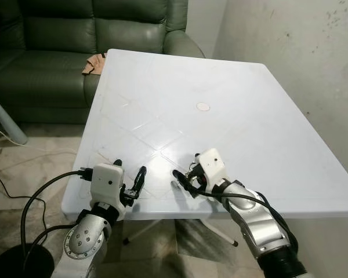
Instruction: Hang keys on a hook
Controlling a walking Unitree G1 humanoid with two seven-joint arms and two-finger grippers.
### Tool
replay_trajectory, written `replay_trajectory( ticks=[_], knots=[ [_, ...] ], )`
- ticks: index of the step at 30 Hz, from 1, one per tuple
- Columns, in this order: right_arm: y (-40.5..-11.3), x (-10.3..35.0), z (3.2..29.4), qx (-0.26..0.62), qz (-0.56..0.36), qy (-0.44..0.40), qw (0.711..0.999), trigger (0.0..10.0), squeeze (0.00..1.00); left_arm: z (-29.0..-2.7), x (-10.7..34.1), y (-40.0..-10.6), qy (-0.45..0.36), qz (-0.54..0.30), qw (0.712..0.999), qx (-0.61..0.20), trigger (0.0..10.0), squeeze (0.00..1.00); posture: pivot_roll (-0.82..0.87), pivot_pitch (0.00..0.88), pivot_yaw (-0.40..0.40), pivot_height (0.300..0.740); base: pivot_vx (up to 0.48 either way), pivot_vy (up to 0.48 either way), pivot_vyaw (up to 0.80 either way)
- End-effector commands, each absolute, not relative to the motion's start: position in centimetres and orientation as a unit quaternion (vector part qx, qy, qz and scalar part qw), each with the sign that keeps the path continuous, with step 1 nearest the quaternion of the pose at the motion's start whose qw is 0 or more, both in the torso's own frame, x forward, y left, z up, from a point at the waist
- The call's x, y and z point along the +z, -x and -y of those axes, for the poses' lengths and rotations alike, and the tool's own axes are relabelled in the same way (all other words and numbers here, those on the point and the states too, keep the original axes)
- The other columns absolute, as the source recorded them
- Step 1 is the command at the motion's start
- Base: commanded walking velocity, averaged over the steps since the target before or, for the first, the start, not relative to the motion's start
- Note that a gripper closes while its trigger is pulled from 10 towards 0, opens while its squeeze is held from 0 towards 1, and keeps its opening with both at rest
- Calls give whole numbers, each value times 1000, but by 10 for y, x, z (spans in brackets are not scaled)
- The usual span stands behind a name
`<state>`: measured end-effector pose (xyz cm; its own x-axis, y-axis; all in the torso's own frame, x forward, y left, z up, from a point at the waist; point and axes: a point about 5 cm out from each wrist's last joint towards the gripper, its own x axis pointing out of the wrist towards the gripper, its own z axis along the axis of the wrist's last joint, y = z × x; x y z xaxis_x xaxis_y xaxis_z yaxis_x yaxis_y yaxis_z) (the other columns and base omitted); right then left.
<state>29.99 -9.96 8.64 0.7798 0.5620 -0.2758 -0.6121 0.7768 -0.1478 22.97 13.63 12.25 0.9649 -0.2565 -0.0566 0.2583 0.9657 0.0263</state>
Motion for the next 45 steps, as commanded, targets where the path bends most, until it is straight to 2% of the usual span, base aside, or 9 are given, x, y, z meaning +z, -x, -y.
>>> replay_trajectory(
  ticks=[1,6,7,10,17,22,26,34,45],
  knots=[
    [-299,85,103,316,-109,120,935,10000,0,-135,126,-229,-18,-22,991,-130,10000,0,-44,96,-119,740,0,0,0],
    [-299,84,103,317,-108,121,934,10000,0,-135,126,-228,-18,-23,991,-130,10000,0,-44,96,-119,740,0,0,0],
    [-297,82,108,318,-112,126,933,1843,0,-135,126,-230,-20,-22,991,-129,10000,0,-51,92,-113,740,0,0,0],
    [-294,78,116,320,-118,131,931,0,0,-136,127,-231,-23,-20,991,-129,10000,0,-54,91,-112,740,0,0,0],
    [-289,72,115,341,-147,99,923,0,0,-137,128,-233,-25,-18,991,-127,10000,0,-52,91,-110,740,0,0,0],
    [-289,71,115,345,-159,81,922,9765,0,-137,129,-233,-27,-18,992,-124,10000,0,-52,91,-110,740,0,0,0],
    [-290,71,115,341,-166,72,922,10000,0,-138,129,-233,-27,-18,992,-123,10000,0,-51,91,-113,740,0,0,0],
    [-291,73,113,333,-171,61,925,9843,0,-138,129,-234,-31,-16,992,-121,10000,0,-49,90,-114,740,0,0,0],
    [-292,75,113,329,-167,55,928,0,0,-138,129,-234,-32,-15,992,-118,10000,0,-47,85,-115,740,0,0,0]
  ],
)
